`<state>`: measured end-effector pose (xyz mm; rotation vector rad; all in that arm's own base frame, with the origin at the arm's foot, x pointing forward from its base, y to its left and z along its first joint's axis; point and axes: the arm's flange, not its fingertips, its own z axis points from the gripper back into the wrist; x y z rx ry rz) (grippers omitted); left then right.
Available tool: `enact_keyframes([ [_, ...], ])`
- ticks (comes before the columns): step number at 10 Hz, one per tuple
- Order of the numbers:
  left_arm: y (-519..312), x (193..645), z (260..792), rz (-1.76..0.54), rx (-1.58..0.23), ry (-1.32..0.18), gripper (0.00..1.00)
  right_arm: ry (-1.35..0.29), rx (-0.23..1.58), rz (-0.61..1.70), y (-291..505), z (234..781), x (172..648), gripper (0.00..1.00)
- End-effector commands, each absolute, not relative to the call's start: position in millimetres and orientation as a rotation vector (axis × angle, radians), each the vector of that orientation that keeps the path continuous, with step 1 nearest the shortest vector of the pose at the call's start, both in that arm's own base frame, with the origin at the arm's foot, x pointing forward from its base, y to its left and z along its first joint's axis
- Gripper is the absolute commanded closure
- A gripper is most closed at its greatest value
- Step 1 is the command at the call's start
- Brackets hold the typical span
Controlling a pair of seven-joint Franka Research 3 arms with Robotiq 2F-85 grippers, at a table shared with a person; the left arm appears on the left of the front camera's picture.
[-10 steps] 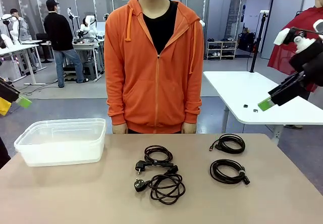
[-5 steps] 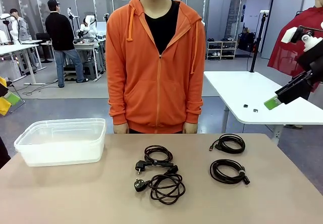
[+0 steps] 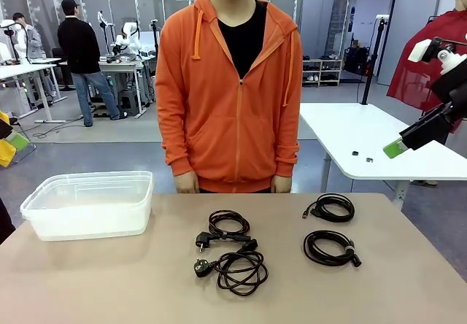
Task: Organize and store the cables.
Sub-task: Place the Power Cable into the Organizing box.
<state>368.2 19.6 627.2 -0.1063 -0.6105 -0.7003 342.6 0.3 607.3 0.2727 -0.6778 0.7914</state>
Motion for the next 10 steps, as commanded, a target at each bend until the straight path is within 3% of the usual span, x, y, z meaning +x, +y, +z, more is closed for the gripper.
enact_keyframes([
  [1,20.5,367.8,627.3,-0.707,-0.101,-0.611,0.0,-0.676,0.273,0.801,1.8,606.9,342.5,0.0],
  [10,20.5,367.8,627.3,-0.707,-0.101,-0.611,0.0,-0.676,0.273,0.801,1.8,606.9,342.5,0.0],
])
